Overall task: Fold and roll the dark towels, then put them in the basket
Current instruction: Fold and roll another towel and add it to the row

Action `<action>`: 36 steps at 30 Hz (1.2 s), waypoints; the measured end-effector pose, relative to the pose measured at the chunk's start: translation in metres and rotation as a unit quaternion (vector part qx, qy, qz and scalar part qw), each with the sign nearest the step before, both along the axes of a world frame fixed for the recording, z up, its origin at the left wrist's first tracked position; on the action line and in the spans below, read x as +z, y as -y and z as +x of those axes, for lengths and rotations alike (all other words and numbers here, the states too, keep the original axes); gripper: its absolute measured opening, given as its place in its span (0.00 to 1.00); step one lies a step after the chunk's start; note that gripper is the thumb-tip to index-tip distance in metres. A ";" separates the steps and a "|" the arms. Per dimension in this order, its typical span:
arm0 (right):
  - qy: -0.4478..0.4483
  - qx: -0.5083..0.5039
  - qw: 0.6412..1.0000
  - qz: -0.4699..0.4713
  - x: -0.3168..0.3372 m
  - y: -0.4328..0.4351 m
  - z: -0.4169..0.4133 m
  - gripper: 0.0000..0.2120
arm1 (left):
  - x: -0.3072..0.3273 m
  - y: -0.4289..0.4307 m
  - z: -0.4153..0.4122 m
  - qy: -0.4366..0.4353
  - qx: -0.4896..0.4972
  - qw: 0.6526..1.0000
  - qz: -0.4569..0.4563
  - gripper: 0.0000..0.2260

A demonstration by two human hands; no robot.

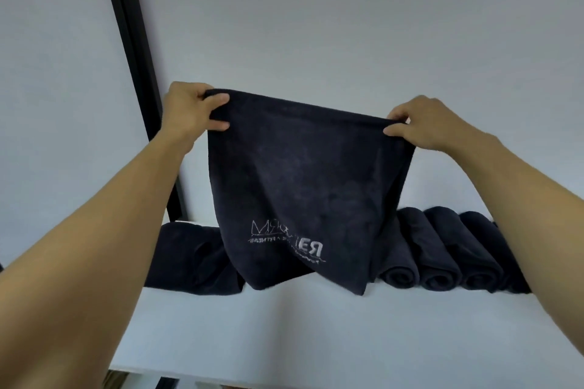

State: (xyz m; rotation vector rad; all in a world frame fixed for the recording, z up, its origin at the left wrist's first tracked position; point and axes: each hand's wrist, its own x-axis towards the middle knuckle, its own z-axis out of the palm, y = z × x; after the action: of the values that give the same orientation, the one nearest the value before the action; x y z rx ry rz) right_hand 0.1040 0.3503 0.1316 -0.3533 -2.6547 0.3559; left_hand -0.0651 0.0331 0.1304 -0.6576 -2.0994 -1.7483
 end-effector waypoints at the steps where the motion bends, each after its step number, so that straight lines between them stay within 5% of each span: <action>1: -0.011 -0.015 0.999 0.027 0.004 -0.003 -0.008 0.08 | 0.002 -0.002 -0.005 0.013 -0.008 1.000 0.026 0.05; 7: -0.204 -0.062 0.975 0.056 0.042 -0.012 -0.048 0.12 | 0.033 -0.020 -0.041 0.017 -0.023 0.989 0.145 0.03; 13: -0.247 0.043 0.962 -0.109 0.045 0.010 -0.015 0.09 | 0.032 0.009 -0.016 0.015 -0.114 0.974 0.194 0.04; 16: -0.147 0.109 0.967 -0.180 0.023 0.022 0.022 0.07 | -0.006 0.045 0.011 0.048 -0.161 0.977 0.131 0.06; 20: 0.125 0.152 0.963 -0.183 -0.032 0.036 0.055 0.08 | -0.083 0.087 0.040 0.166 -0.188 0.968 -0.024 0.07; 24: 0.345 0.148 0.919 -0.119 -0.105 0.056 0.068 0.07 | -0.158 0.111 0.069 0.240 -0.243 0.913 -0.221 0.04; 28: 0.477 0.140 0.859 -0.125 -0.170 0.077 0.074 0.06 | -0.212 0.117 0.087 0.217 -0.278 0.849 -0.394 0.06; 33: 0.512 0.114 0.835 -0.167 -0.186 0.082 0.063 0.03 | -0.207 0.098 0.079 0.202 -0.284 0.822 -0.450 0.11; 36: 0.392 0.061 0.892 -0.218 -0.174 0.071 0.039 0.06 | -0.198 0.069 0.054 0.091 -0.180 0.853 -0.482 0.11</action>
State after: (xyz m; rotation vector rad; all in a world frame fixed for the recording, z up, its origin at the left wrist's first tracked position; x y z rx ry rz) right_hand 0.1431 0.2796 -0.0424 -0.5606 -3.3744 1.0527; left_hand -0.0110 -0.0356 -0.0673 -1.2285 -3.1204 -0.7621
